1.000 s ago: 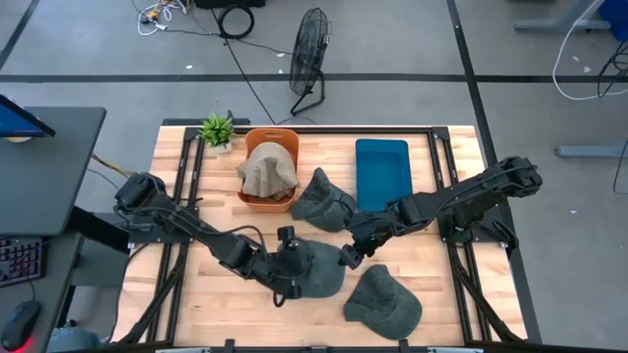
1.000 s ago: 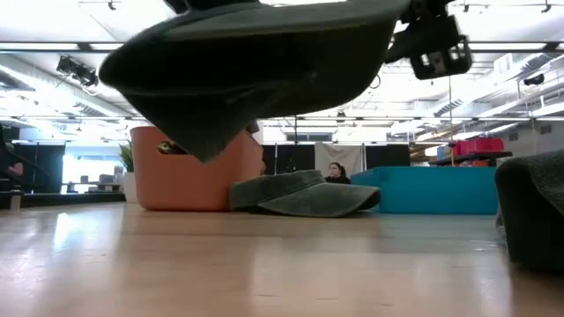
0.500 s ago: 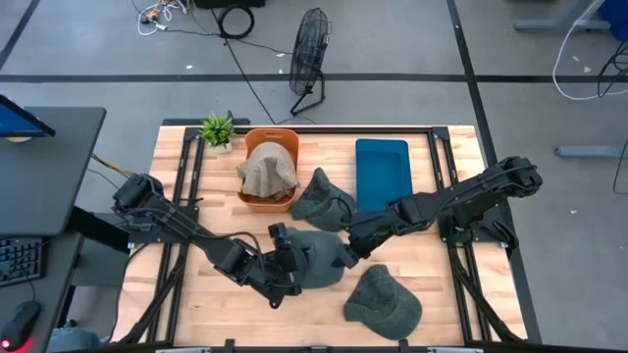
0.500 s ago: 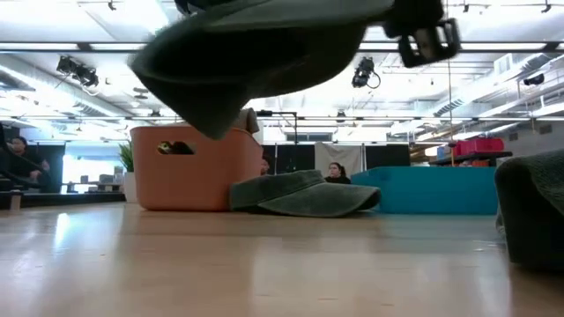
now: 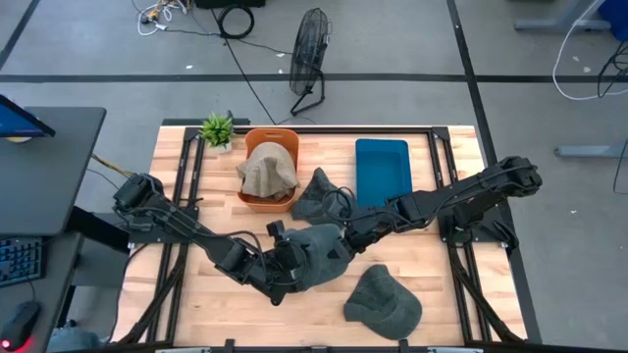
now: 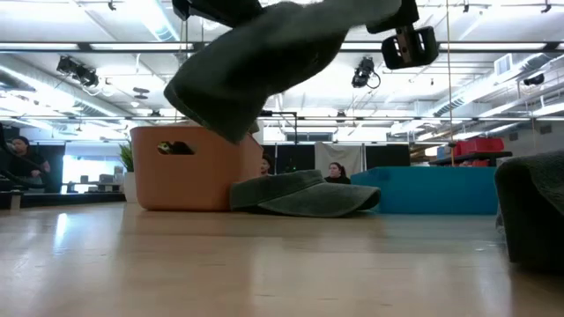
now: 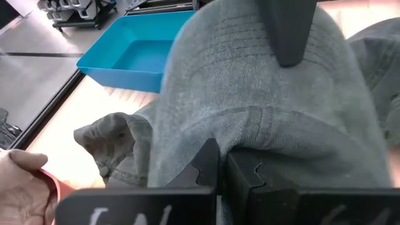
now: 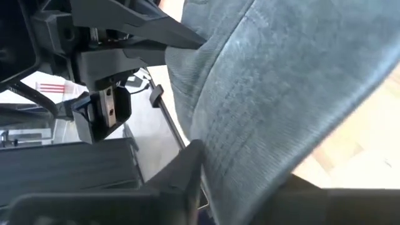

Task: Pick & Place hat
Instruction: Put the middle left black cap into the blue bin

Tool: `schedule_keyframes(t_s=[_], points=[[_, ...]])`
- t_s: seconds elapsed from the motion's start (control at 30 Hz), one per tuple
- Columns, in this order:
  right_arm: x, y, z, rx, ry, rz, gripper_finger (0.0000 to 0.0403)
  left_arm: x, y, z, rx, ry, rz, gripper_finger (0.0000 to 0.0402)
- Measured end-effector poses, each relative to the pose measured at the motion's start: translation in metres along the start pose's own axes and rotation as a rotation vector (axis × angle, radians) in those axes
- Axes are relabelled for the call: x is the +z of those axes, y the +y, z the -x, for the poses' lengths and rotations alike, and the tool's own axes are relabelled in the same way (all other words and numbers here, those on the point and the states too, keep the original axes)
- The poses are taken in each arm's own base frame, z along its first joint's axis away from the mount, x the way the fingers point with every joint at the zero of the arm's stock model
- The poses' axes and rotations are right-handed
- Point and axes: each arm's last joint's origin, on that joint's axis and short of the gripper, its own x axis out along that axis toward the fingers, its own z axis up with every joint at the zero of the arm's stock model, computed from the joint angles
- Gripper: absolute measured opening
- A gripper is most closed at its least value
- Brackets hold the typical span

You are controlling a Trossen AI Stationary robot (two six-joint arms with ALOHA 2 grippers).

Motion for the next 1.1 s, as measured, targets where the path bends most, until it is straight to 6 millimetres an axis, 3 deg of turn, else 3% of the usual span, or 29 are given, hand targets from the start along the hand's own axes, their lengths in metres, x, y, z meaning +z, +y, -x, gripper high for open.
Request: schedule_keyframes(t_s=[0.23,0.53,0.8,0.97,1.1], points=[[0.001,0.000,0.000,-0.007,-0.018,0.055,0.0012,0.000,0.000,0.000,-0.017,0.012,0.044,0.0022],[0.002,-0.003,0.000,-0.040,-0.019,0.036,0.0012,0.002,0.004,-0.003,-0.022,0.023,0.191,0.0104],[0.009,-0.009,0.003,-0.074,-0.050,0.004,0.0010,0.019,0.024,0.019,-0.052,-0.012,0.256,0.0179],[0.013,-0.007,0.026,-0.115,-0.162,0.003,0.0010,0.030,0.039,0.035,-0.065,-0.050,0.299,0.0197],[0.012,-0.002,0.064,-0.137,-0.304,0.012,0.0010,0.035,0.050,0.044,-0.061,-0.066,0.313,0.0194]])
